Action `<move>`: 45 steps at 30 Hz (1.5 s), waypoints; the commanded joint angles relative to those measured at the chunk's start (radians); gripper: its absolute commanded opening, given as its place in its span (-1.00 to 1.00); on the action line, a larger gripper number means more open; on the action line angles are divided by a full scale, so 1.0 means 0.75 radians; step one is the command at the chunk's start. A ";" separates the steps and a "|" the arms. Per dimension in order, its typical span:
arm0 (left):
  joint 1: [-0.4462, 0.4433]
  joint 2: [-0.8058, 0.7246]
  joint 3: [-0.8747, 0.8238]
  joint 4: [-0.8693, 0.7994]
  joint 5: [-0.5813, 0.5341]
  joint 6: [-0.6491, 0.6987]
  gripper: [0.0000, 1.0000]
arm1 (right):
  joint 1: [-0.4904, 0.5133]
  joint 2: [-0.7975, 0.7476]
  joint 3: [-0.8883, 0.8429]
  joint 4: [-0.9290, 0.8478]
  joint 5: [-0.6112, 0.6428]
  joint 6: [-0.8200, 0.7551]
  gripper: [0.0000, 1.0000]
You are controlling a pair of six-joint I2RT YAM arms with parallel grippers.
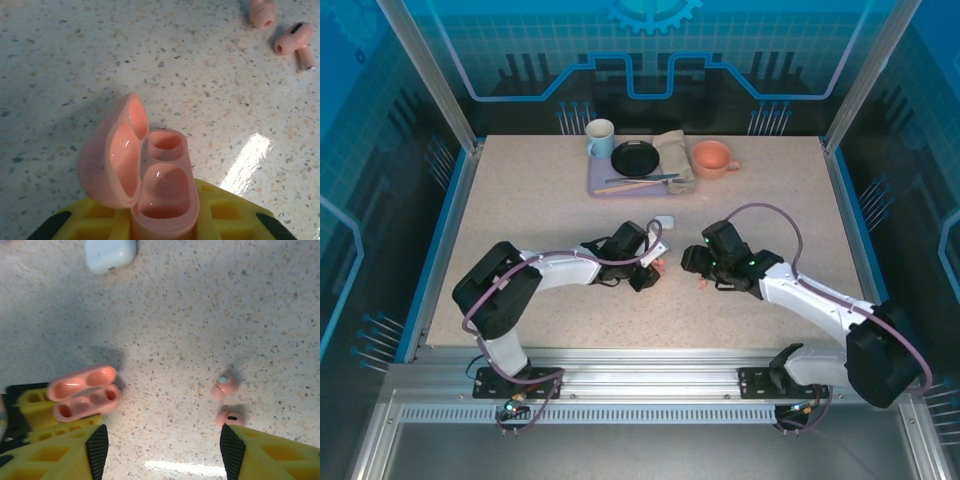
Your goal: Insert wireless bluetooth earbuds into charging case
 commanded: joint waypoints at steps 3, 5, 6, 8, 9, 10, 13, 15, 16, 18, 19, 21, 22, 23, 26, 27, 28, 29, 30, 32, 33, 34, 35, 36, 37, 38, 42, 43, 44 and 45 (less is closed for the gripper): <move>0.035 -0.168 -0.039 0.117 -0.096 -0.071 -1.00 | -0.033 0.085 0.048 -0.059 0.033 -0.062 0.28; 0.071 -0.235 -0.097 0.221 -0.095 -0.128 -1.00 | -0.059 0.112 0.058 -0.061 0.046 -0.084 0.27; 0.086 -0.265 -0.121 0.263 -0.096 -0.149 -1.00 | -0.070 0.125 0.066 -0.065 0.052 -0.090 0.28; 0.113 -0.320 -0.166 0.350 -0.097 -0.178 -1.00 | -0.091 0.169 0.090 -0.065 0.041 -0.109 0.28; 0.123 -0.343 -0.181 0.372 -0.095 -0.187 -1.00 | -0.098 0.200 0.110 -0.077 0.038 -0.113 0.27; 0.133 -0.363 -0.186 0.381 -0.089 -0.196 -1.00 | -0.098 0.231 0.126 -0.074 0.035 -0.128 0.27; 0.140 -0.400 -0.189 0.389 -0.089 -0.203 -1.00 | -0.109 0.331 0.185 -0.060 0.022 -0.141 0.27; 0.141 -0.419 -0.195 0.397 -0.087 -0.209 -1.00 | -0.110 0.392 0.233 -0.049 0.024 -0.145 0.27; 0.144 -0.427 -0.201 0.404 -0.087 -0.209 -1.00 | -0.113 0.423 0.257 -0.047 0.017 -0.146 0.27; 0.147 -0.443 -0.210 0.408 -0.090 -0.219 -1.00 | -0.114 0.482 0.298 -0.050 0.020 -0.143 0.27; 0.150 -0.449 -0.216 0.414 -0.091 -0.220 -1.00 | -0.116 0.512 0.315 -0.055 0.019 -0.140 0.26; 0.154 -0.462 -0.223 0.417 -0.096 -0.223 -1.00 | -0.117 0.565 0.350 -0.051 0.015 -0.137 0.26; 0.157 -0.466 -0.228 0.420 -0.099 -0.224 -1.00 | -0.119 0.590 0.372 -0.057 0.012 -0.134 0.26; 0.160 -0.473 -0.230 0.423 -0.099 -0.224 -1.00 | -0.120 0.613 0.387 -0.062 0.009 -0.135 0.25; 0.171 -0.494 -0.243 0.423 -0.099 -0.228 -1.00 | -0.122 0.678 0.434 -0.074 0.016 -0.131 0.24; 0.173 -0.500 -0.245 0.426 -0.099 -0.228 -1.00 | -0.121 0.695 0.446 -0.075 0.011 -0.135 0.24; 0.176 -0.507 -0.249 0.427 -0.099 -0.230 -1.00 | -0.119 0.713 0.457 -0.070 -0.001 -0.137 0.24; 0.179 -0.513 -0.253 0.428 -0.099 -0.230 -1.00 | -0.119 0.729 0.469 -0.066 -0.017 -0.137 0.24; 0.181 -0.518 -0.255 0.427 -0.102 -0.231 -1.00 | -0.117 0.745 0.481 -0.065 -0.035 -0.137 0.23; 0.190 -0.527 -0.261 0.432 -0.103 -0.234 -1.00 | -0.107 0.770 0.499 -0.066 -0.069 -0.131 0.22; 0.192 -0.531 -0.263 0.432 -0.103 -0.235 -1.00 | -0.100 0.773 0.502 -0.062 -0.088 -0.129 0.21; 0.196 -0.534 -0.263 0.430 -0.103 -0.236 -1.00 | -0.090 0.772 0.500 -0.063 -0.097 -0.125 0.21; 0.200 -0.537 -0.263 0.432 -0.101 -0.235 -1.00 | -0.076 0.767 0.495 -0.063 -0.103 -0.120 0.20; 0.202 -0.540 -0.265 0.430 -0.101 -0.234 -1.00 | -0.066 0.760 0.487 -0.056 -0.115 -0.115 0.20; 0.205 -0.545 -0.263 0.430 -0.101 -0.234 -1.00 | -0.052 0.749 0.477 -0.050 -0.131 -0.105 0.20; 0.206 -0.547 -0.266 0.429 -0.101 -0.231 -1.00 | -0.037 0.736 0.470 -0.045 -0.144 -0.099 0.19; 0.212 -0.554 -0.267 0.432 -0.099 -0.230 -1.00 | 0.030 0.637 0.443 -0.032 -0.126 -0.103 0.18; 0.214 -0.555 -0.265 0.432 -0.097 -0.232 -1.00 | 0.040 0.606 0.436 -0.048 -0.092 -0.088 0.19; 0.214 -0.555 -0.266 0.434 -0.094 -0.232 -1.00 | 0.043 0.568 0.425 -0.061 -0.069 -0.069 0.21; 0.214 -0.555 -0.269 0.436 -0.093 -0.234 -1.00 | 0.043 0.542 0.414 -0.068 -0.054 -0.054 0.21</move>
